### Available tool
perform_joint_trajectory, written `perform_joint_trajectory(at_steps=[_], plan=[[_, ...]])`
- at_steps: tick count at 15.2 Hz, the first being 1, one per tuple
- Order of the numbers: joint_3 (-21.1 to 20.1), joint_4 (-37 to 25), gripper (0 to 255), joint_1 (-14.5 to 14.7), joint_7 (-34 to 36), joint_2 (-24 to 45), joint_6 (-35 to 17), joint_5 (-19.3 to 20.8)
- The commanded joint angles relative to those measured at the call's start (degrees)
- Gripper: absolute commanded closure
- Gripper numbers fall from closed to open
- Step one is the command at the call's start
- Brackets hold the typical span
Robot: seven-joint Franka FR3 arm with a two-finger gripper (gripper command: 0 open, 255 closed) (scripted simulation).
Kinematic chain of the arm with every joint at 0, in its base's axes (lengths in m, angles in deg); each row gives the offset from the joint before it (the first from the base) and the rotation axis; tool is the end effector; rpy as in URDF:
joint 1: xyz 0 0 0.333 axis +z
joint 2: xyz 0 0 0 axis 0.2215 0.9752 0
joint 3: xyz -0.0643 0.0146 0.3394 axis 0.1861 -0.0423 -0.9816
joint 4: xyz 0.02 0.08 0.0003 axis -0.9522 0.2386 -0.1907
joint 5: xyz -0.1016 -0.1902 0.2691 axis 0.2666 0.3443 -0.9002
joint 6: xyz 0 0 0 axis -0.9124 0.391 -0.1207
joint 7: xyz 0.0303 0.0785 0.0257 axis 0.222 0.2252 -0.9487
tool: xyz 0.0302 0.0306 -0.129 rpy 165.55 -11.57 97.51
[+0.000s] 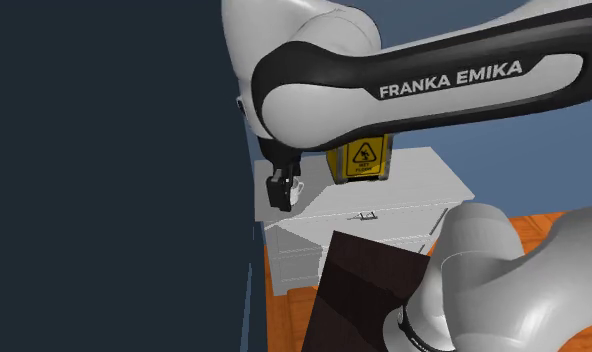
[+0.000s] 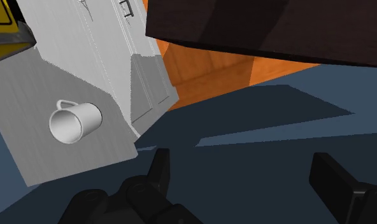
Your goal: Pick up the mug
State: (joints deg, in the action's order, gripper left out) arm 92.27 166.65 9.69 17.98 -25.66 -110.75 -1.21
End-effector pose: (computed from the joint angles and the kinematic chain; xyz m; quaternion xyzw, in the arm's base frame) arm 0.2796 -0.0524 0.5010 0.9963 0.0573 -0.0404 0.0497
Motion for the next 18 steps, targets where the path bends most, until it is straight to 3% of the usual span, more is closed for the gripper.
perform_joint_trajectory(at_steps=[1, 11, 18], plan=[[1.8, 1.3, 0, -1.0, -1.1, 2.5, -4.4, 1.1], [9.9, 1.6, 0, -4.9, -6.1, 19.0, -23.2, 3.6], [14.7, -2.9, 0, -6.6, -11.8, 33.9, -34.8, 0.4]])
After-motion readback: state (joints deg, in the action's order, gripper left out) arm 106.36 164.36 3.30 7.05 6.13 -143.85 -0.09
